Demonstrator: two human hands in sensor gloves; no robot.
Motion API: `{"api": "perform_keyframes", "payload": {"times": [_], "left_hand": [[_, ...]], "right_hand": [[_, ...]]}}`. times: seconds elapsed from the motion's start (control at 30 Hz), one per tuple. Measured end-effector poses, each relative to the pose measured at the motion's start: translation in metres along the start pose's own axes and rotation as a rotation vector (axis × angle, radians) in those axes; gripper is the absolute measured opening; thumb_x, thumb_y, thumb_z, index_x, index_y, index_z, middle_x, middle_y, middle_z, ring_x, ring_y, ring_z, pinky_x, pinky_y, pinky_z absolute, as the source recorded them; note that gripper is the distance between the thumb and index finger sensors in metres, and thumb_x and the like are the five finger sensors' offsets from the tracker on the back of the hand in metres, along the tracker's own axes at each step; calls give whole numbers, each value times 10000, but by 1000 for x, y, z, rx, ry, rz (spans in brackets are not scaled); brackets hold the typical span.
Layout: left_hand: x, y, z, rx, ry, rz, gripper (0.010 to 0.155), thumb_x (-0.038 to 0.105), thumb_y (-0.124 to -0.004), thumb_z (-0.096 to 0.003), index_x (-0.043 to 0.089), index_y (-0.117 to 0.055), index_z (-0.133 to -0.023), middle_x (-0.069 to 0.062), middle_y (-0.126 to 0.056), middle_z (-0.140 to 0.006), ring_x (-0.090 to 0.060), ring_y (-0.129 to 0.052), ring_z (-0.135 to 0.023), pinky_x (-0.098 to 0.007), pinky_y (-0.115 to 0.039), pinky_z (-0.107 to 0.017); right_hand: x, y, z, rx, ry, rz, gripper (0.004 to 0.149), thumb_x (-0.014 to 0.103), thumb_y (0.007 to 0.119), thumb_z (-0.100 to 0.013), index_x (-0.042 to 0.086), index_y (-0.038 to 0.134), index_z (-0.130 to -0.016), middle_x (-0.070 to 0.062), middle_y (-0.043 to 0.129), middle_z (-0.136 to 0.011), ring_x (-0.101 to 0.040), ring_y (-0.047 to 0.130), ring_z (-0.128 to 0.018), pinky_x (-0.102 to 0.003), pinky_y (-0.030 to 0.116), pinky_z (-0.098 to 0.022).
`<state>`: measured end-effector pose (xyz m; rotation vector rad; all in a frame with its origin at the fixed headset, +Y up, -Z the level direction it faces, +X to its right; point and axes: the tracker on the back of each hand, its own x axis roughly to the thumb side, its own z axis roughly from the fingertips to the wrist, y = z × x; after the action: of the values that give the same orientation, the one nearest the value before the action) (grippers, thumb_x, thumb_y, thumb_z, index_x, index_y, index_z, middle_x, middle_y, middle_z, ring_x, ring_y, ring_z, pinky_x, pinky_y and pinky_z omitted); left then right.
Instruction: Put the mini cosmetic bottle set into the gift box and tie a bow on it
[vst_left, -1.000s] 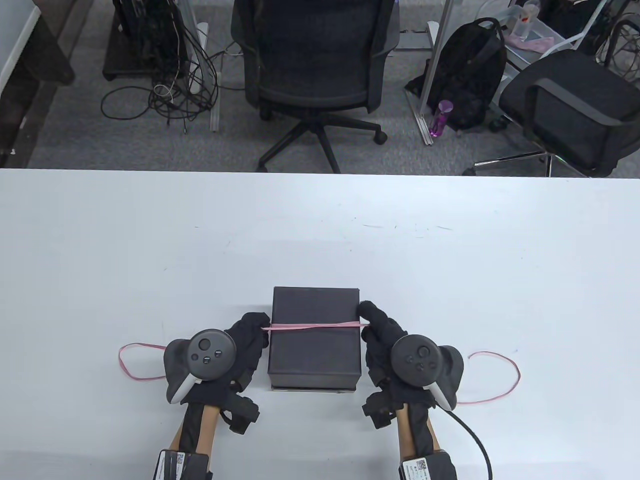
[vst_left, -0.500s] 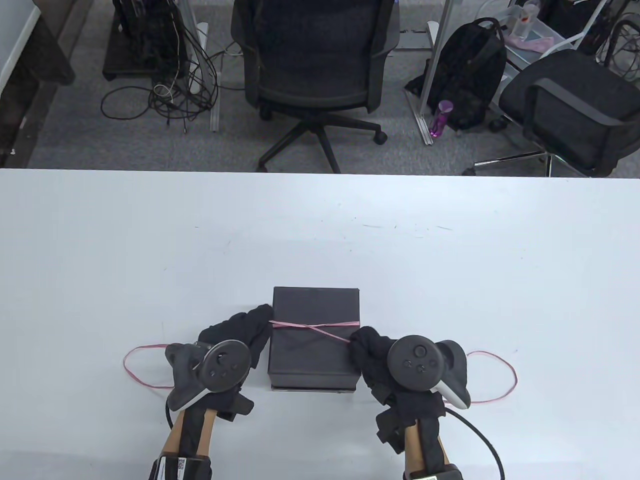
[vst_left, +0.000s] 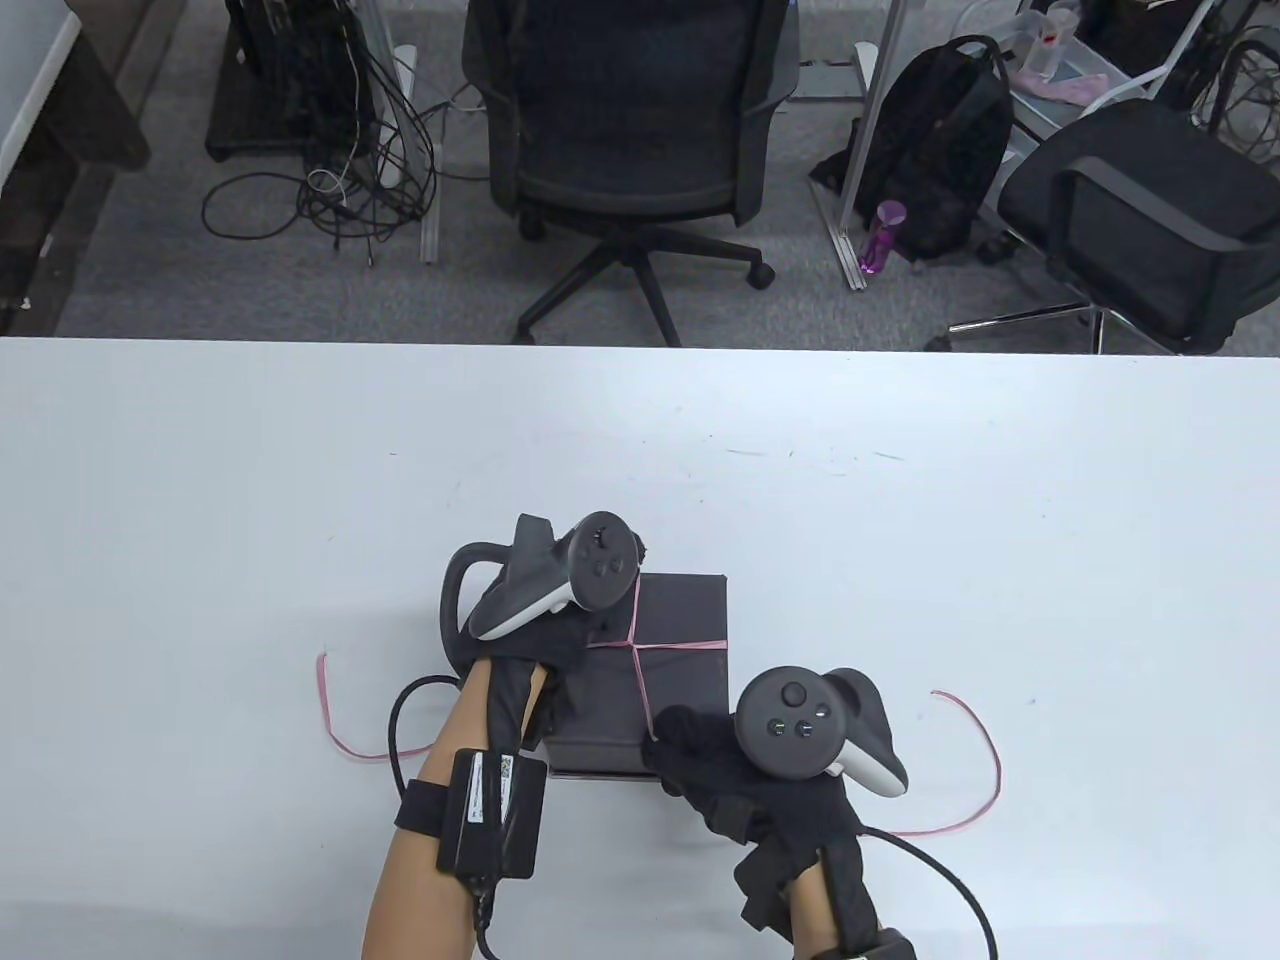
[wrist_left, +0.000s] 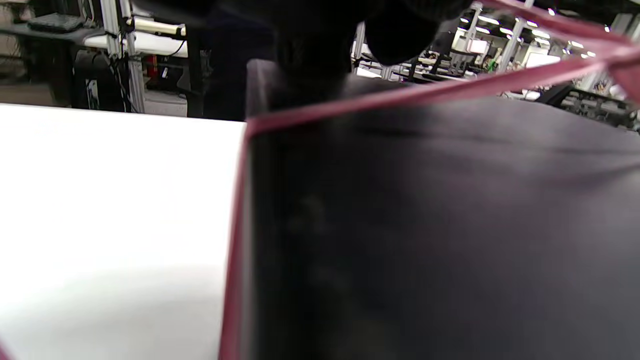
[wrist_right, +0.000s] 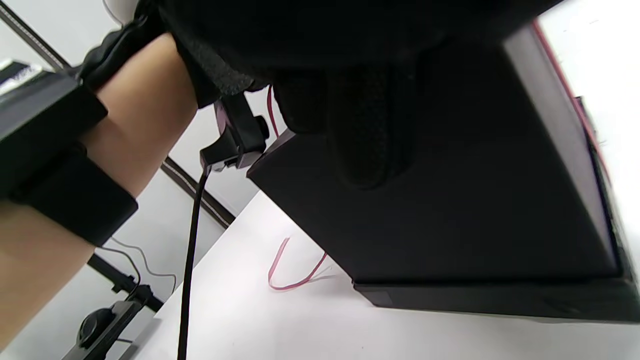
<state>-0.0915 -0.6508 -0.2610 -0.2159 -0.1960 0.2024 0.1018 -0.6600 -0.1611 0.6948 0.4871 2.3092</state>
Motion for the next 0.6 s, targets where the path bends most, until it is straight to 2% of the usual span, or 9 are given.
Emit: {"api": "perform_keyframes", "payload": {"times": [0.17, 0.27, 0.37, 0.47, 0.6], "left_hand": [[-29, -4, 17, 97, 76, 46, 438, 499, -584, -580, 331, -738, -954, 5, -982, -774, -33, -872, -178, -279, -871, -194], [-50, -12, 37, 133, 110, 161, 442, 488, -605, -587, 274, -773, -935, 6, -1006, -681, -35, -874, -154, -282, -873, -173], [-63, -22, 61, 181, 115, 234, 442, 477, -613, -595, 241, -792, -923, 11, -1012, -625, -30, -875, -140, -278, -876, -161], [-69, -32, 81, 179, 96, 298, 440, 467, -613, -602, 225, -795, -922, 33, -1007, -571, -29, -877, -136, -278, -877, -160], [-72, -46, 101, 230, 87, 399, 443, 453, -609, -607, 204, -782, -929, 40, -1001, -571, -33, -876, -138, -282, -876, -160]], "right_hand": [[-9, -7, 2, -71, 87, 24, 409, 215, 630, -619, -68, 795, -863, -347, 939, -702, -93, 910, -166, -264, 862, -100], [-12, -8, 1, -139, 130, 61, 405, 218, 603, -628, -51, 763, -884, -366, 895, -753, -110, 914, -213, -275, 861, -139], [-14, -7, 0, -199, 153, 96, 402, 222, 587, -629, -28, 740, -903, -354, 869, -800, -125, 918, -247, -287, 863, -168], [-17, -5, -3, -278, 158, 121, 404, 221, 575, -626, -19, 719, -918, -375, 812, -863, -133, 920, -261, -295, 865, -181], [-20, -3, -5, -332, 147, 141, 402, 218, 573, -621, -15, 715, -915, -364, 794, -887, -145, 922, -270, -308, 865, -189]]}}
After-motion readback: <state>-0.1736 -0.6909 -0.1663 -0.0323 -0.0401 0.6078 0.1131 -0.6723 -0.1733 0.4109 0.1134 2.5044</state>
